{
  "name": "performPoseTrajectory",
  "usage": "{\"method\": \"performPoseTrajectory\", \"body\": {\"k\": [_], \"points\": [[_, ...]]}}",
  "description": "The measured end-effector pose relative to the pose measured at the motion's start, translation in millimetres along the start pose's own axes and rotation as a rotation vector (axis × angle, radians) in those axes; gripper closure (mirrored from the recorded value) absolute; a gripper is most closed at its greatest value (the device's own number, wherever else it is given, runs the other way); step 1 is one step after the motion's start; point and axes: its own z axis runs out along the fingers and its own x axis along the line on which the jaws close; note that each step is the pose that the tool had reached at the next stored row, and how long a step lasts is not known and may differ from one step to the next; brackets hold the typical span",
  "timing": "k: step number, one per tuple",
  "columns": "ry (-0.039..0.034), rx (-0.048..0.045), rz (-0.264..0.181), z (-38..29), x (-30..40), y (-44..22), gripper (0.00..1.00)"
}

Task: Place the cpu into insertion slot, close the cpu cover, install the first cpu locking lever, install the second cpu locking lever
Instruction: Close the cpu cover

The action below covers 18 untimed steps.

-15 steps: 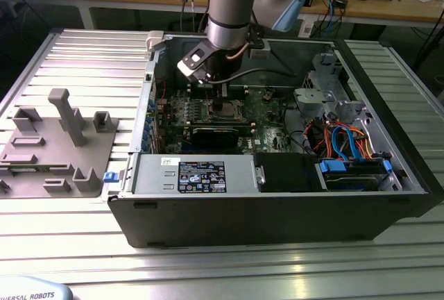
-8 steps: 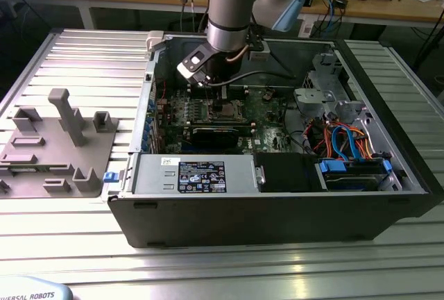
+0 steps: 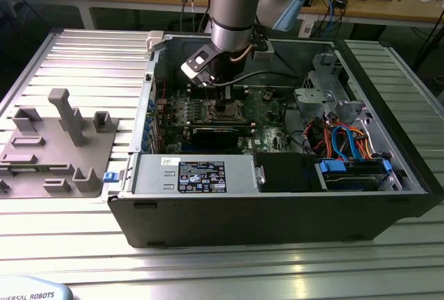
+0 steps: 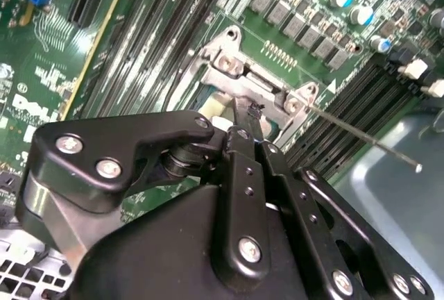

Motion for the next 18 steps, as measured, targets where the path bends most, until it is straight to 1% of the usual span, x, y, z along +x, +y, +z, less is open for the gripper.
{"method": "performPoseTrajectory", "body": {"k": [1,2,6,8,10,14,18], "points": [[0.0011,0.0,0.0,-1.0,-0.1,1.2,0.89],[0.004,0.0003,0.0,-2.6,-0.2,3.5,0.89],[0.015,0.0002,-0.001,-7.5,-0.4,6.7,0.89],[0.0195,-0.0001,-0.001,-14.2,-0.3,7.1,0.89],[0.0214,-0.0002,-0.001,-20.1,-0.2,7.1,0.89],[0.0226,-0.0003,-0.001,-25.6,-0.2,6.9,0.89],[0.0231,-0.0001,-0.001,-29.1,-0.2,7.7,0.89]]}}
